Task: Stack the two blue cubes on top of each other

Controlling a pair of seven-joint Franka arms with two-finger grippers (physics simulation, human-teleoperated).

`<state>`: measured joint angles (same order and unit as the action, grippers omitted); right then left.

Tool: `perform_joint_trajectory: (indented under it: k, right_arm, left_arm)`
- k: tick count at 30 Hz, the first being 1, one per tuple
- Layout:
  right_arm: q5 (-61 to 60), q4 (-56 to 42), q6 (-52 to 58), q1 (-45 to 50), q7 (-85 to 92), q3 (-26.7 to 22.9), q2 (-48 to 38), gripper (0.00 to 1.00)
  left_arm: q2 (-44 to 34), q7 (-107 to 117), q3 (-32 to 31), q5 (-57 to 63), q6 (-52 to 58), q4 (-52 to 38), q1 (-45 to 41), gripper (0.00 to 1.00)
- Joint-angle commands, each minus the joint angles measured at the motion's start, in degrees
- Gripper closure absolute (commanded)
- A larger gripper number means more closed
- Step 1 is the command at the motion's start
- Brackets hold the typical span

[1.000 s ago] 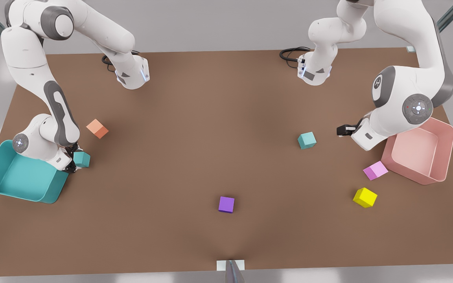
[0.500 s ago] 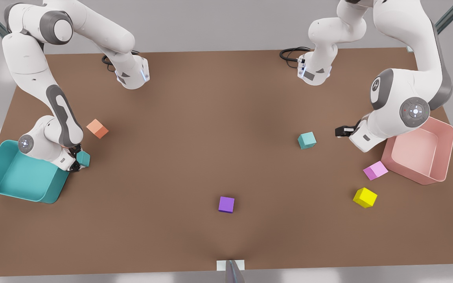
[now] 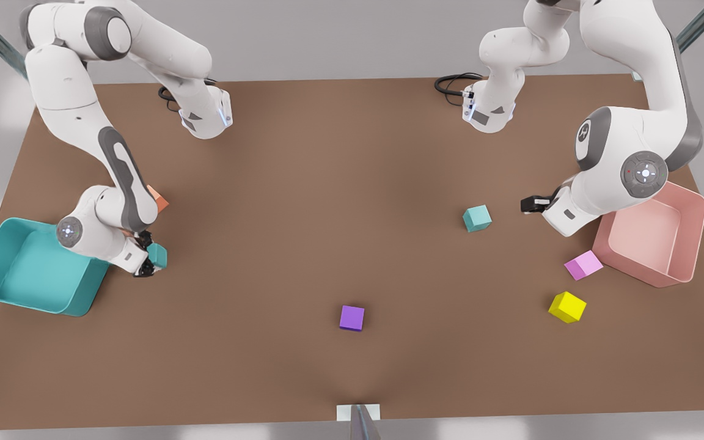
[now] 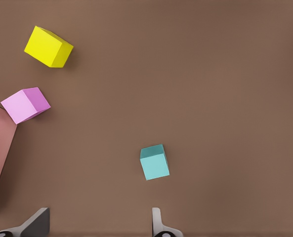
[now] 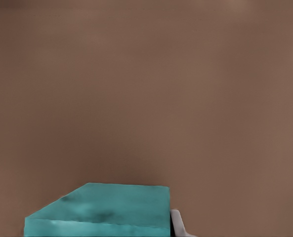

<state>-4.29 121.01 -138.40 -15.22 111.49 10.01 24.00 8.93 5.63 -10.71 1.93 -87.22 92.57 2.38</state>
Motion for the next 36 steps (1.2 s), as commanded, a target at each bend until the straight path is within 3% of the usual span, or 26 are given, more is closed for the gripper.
perform_joint_trajectory:
  k: [1,5,9,10,13,15,16,17,18,21,24,29,33,36]
  right_arm:
    - [-4.8,-1.5,1.5,7.1,-18.2,0.1,-0.2,0.4]
    - [-7.8,-10.0,1.5,26.5,-42.3,0.0,3.7,0.4]
    - [-7.5,-27.3,1.5,45.2,-72.5,0.0,15.2,0.39]
    - [-7.0,-32.3,1.5,48.3,-78.0,-0.1,18.6,0.39]
    - [-6.7,-45.4,2.9,54.6,-91.5,-0.2,27.0,0.39]
    - [-6.5,-50.3,3.0,56.3,-95.1,-0.2,30.6,0.39]
    - [-6.4,-51.8,3.0,56.7,-96.1,-0.2,31.8,0.38]
    - [-6.4,-52.9,2.9,57.1,-97.3,-0.2,33.0,0.08]
    - [-6.3,-53.5,2.9,57.5,-97.3,-0.4,33.7,0.0]
    - [-5.9,-54.7,2.9,58.2,-97.3,-0.7,34.8,0.0]
    - [-5.9,-55.0,3.0,58.2,-97.1,-0.7,34.6,0.0]
    - [-6.3,-55.0,5.8,55.4,-96.5,-0.5,32.2,0.0]
    - [-8.3,-59.0,16.9,47.6,-96.7,2.0,26.1,0.0]
    - [-9.1,-60.6,31.1,34.7,-96.5,2.0,19.4,0.0]
  left_arm:
    - [-0.1,0.1,-0.1,0.0,0.0,0.0,0.0,0.0]
    - [0.0,0.3,-0.1,-0.1,0.0,0.0,-0.2,0.0]
    - [7.9,12.8,0.0,0.4,0.1,0.0,0.3,0.0]
    - [9.7,16.3,0.1,0.1,-4.1,0.7,0.6,0.0]
    - [8.6,31.4,1.5,-5.7,-31.9,16.3,-0.1,0.0]
    - [11.5,36.5,2.1,-5.8,-37.4,17.3,-0.5,0.0]
    - [12.2,38.1,2.3,-5.8,-40.0,18.0,-0.9,0.0]
    - [12.3,38.4,2.3,-7.9,-41.7,18.2,-0.8,0.0]
    - [12.9,38.4,2.3,-8.0,-43.1,18.3,-0.8,0.0]
    - [14.4,38.1,2.3,-7.8,-43.8,19.7,-1.3,0.0]
    - [5.6,32.2,2.3,-7.5,-43.8,34.0,-1.7,0.0]
    - [4.9,21.5,2.2,-7.5,-44.0,35.9,-3.6,0.0]
    - [1.2,16.2,1.9,-7.4,-48.0,40.2,-4.5,0.0]
    - [1.1,16.1,1.9,-7.4,-48.8,41.5,-4.3,0.0]
